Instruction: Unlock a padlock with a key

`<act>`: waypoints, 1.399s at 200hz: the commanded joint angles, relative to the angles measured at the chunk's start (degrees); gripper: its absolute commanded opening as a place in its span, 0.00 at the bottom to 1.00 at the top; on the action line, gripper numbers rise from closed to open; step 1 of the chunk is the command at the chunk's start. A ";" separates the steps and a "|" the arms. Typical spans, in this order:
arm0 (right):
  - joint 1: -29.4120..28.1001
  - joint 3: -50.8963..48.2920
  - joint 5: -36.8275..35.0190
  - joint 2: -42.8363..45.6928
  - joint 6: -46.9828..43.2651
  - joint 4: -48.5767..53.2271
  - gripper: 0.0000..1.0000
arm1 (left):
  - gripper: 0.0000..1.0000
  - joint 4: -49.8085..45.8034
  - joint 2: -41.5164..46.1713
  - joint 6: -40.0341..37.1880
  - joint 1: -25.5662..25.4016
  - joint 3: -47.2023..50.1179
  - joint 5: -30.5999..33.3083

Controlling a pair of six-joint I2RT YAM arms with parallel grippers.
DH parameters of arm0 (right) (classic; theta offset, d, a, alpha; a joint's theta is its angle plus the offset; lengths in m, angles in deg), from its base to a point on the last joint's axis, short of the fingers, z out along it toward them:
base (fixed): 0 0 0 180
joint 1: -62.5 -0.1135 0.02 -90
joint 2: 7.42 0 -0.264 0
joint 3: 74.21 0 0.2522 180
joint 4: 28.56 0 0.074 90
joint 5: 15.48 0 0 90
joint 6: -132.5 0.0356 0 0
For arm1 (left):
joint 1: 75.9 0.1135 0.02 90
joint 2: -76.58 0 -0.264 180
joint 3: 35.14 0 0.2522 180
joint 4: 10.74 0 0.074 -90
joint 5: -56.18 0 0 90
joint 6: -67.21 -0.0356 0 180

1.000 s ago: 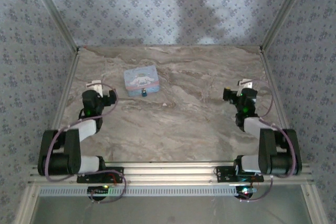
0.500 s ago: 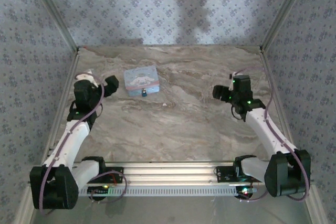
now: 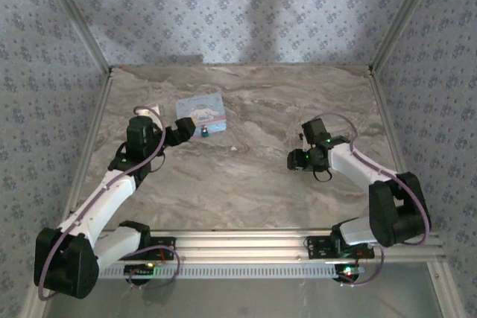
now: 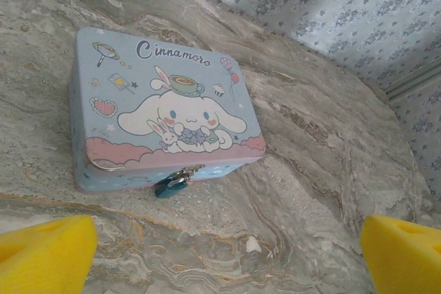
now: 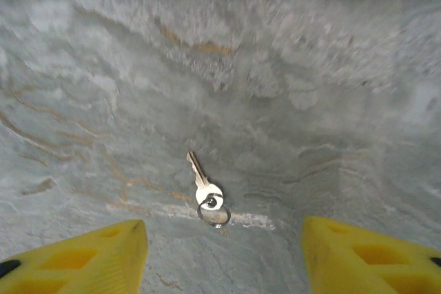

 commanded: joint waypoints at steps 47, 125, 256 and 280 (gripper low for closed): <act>-1.16 4.78 0.85 -6.46 -0.89 3.38 0.48 | 0.98 -0.79 0.72 -0.07 -0.29 0.21 0.69; -2.07 6.79 -0.70 -10.91 -0.81 3.82 0.37 | 0.98 -1.28 1.06 -0.23 -0.29 0.26 1.03; -2.08 5.94 -0.71 -13.25 -1.12 4.29 0.18 | 0.98 -2.19 1.99 -0.18 -0.29 0.02 1.35; -2.07 5.79 -0.80 -13.08 -1.13 4.70 0.14 | 0.98 -2.36 2.17 -0.34 -0.29 -0.06 1.35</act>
